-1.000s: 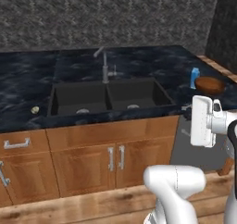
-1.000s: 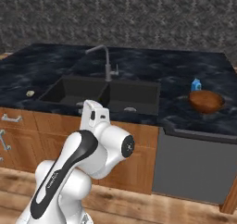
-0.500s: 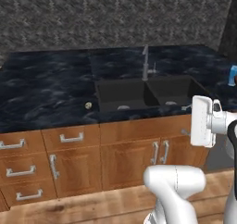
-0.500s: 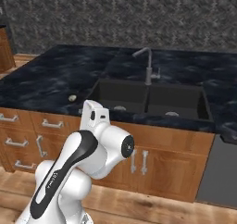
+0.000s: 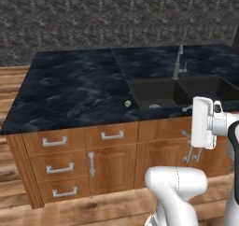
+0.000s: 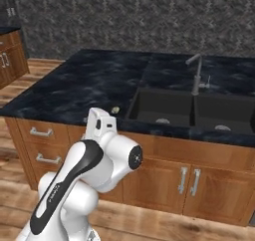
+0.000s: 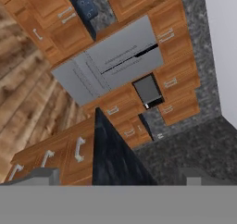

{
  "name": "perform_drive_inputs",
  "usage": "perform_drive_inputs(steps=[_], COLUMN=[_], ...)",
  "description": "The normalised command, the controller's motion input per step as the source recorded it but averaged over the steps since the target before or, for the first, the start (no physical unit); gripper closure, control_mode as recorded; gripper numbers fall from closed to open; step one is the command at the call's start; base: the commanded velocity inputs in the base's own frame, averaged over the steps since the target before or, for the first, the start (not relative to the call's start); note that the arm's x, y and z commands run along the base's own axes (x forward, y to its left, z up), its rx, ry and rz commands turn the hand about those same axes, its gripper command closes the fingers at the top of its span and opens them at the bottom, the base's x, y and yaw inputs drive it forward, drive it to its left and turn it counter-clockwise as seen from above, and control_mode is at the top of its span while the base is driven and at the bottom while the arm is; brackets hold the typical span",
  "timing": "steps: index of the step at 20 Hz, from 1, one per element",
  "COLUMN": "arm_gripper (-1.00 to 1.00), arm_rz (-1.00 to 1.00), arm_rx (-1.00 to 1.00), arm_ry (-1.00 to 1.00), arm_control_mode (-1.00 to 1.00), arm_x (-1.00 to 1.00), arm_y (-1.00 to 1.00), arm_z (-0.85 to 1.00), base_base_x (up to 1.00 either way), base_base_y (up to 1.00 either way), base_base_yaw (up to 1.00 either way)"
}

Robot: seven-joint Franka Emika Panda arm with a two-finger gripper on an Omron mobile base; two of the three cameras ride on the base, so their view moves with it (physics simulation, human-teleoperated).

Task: Gather the eggs and milk located in the vicinity of the sink area and place them right next to the bowl.

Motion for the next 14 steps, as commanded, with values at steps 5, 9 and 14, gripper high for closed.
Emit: perform_drive_inputs(steps=[5,9,14], arm_gripper=[-1.00,-1.00,-1.00], arm_rz=[0.00,0.00,0.00], arm_rx=[0.00,0.00,0.00], arm_ry=[0.00,0.00,0.00], arm_control_mode=[1.00,1.00,1.00], arm_x=[0.00,0.00,0.00], arm_y=[0.00,0.00,0.00], arm_z=[0.00,0.00,0.00], base_base_x=[0.49,0.62,0.66], base_base_y=[0.07,0.08,0.25], base_base_yaw=[0.00,0.00,0.02])
